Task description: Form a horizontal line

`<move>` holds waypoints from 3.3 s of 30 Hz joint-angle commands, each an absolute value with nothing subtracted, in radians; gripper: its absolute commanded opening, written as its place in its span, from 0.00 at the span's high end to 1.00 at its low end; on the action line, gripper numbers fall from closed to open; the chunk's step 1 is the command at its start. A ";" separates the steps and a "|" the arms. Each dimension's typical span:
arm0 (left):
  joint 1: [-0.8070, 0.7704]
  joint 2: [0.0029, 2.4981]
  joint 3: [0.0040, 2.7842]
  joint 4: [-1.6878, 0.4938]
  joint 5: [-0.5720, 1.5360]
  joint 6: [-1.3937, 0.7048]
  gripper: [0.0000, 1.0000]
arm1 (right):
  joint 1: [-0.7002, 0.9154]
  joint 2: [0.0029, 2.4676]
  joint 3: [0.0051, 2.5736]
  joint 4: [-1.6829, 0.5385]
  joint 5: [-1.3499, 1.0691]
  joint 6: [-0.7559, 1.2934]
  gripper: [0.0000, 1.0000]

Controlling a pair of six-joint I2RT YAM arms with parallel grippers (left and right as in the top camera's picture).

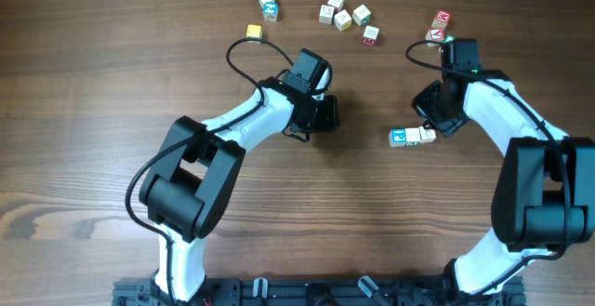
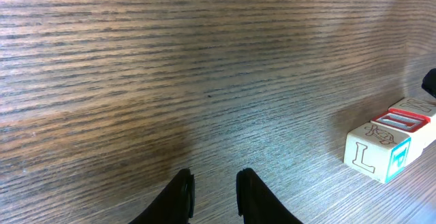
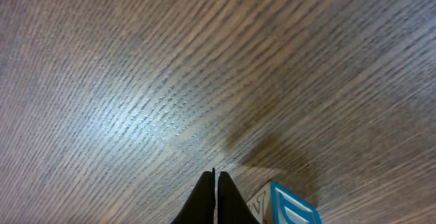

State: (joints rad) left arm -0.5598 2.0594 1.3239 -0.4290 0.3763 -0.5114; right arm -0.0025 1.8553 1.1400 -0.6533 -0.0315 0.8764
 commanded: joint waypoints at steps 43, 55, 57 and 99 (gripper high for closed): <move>-0.632 2.122 1.326 -0.323 0.505 -0.592 0.96 | -0.157 1.878 1.144 -0.834 -0.085 0.758 0.96; -0.718 2.123 1.326 -0.199 0.504 -0.615 0.96 | -0.157 1.878 1.144 -0.831 -0.089 0.759 0.96; -0.724 2.123 1.326 -0.190 0.505 -0.616 0.96 | -0.157 1.878 1.144 -0.827 -0.097 0.759 0.96; -0.780 2.162 1.326 -0.093 0.436 -0.637 0.92 | -0.157 1.878 1.144 -0.827 -0.220 0.757 0.96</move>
